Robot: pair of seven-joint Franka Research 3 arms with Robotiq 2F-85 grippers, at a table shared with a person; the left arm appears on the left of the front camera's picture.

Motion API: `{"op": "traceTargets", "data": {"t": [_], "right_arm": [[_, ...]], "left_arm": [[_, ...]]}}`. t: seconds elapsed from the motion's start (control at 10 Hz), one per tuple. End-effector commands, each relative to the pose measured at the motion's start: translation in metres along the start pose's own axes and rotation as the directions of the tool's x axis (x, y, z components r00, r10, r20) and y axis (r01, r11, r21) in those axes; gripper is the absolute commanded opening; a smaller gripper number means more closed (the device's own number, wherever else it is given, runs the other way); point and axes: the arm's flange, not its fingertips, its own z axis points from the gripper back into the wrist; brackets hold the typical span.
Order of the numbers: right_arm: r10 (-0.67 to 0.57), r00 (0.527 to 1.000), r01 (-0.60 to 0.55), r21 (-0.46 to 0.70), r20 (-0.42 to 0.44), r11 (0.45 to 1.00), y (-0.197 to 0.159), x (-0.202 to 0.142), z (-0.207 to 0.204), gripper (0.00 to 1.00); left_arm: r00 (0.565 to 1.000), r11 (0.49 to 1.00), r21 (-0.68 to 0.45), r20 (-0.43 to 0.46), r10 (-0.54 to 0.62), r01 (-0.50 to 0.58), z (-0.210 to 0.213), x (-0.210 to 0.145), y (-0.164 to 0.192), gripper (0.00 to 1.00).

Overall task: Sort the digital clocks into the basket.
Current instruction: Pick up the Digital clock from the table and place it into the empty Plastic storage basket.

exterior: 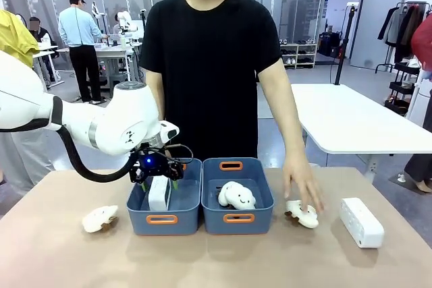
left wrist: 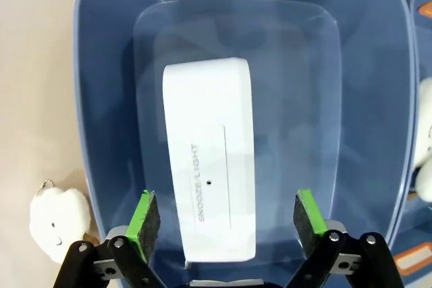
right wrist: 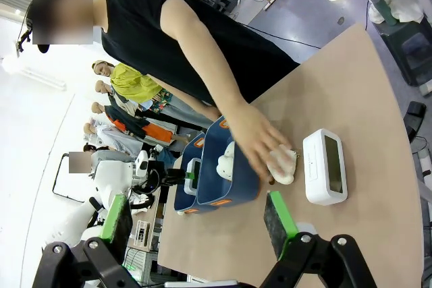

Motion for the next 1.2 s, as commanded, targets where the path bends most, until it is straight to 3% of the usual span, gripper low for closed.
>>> {"op": "traceTargets", "data": {"t": [0.0, 0.2, 0.5, 0.6, 0.7, 0.9, 1.1], "right_arm": [[0.006, 1.000, -0.006, 0.012, 0.005, 1.000, 0.000, 0.000, 0.000, 1.00], [0.006, 1.000, -0.006, 0.012, 0.005, 1.000, 0.000, 0.000, 0.000, 1.00], [0.006, 1.000, -0.006, 0.012, 0.005, 1.000, 0.000, 0.000, 0.000, 1.00], [0.006, 1.000, -0.006, 0.012, 0.005, 1.000, 0.000, 0.000, 0.000, 1.00], [0.006, 1.000, -0.006, 0.012, 0.005, 1.000, 0.000, 0.000, 0.000, 1.00], [0.006, 1.000, -0.006, 0.012, 0.005, 1.000, 0.000, 0.000, 0.000, 1.00], [0.006, 1.000, -0.006, 0.012, 0.005, 1.000, 0.000, 0.000, 0.000, 1.00]], "left_arm": [[0.998, 0.998, 0.023, 0.013, -0.065, 0.065, 0.017, -0.019, 0.012, 1.00], [1.000, 0.997, -0.073, 0.029, -0.004, 0.006, 0.070, -0.033, 0.041, 1.00], [0.999, 0.959, -0.284, -0.054, -0.001, -0.014, 0.137, -0.046, 0.144, 1.00], [0.999, 0.923, -0.386, -0.040, -0.004, -0.011, 0.149, -0.053, 0.172, 1.00], [1.000, 0.853, -0.521, -0.001, 0.031, -0.027, 0.173, -0.067, 0.219, 1.00], [0.976, 0.685, -0.713, 0.006, 0.219, -0.149, 0.204, -0.095, 0.364, 1.00], [0.942, 0.496, -0.859, 0.055, 0.332, -0.125, 0.207, -0.142, 0.471, 1.00]]}}
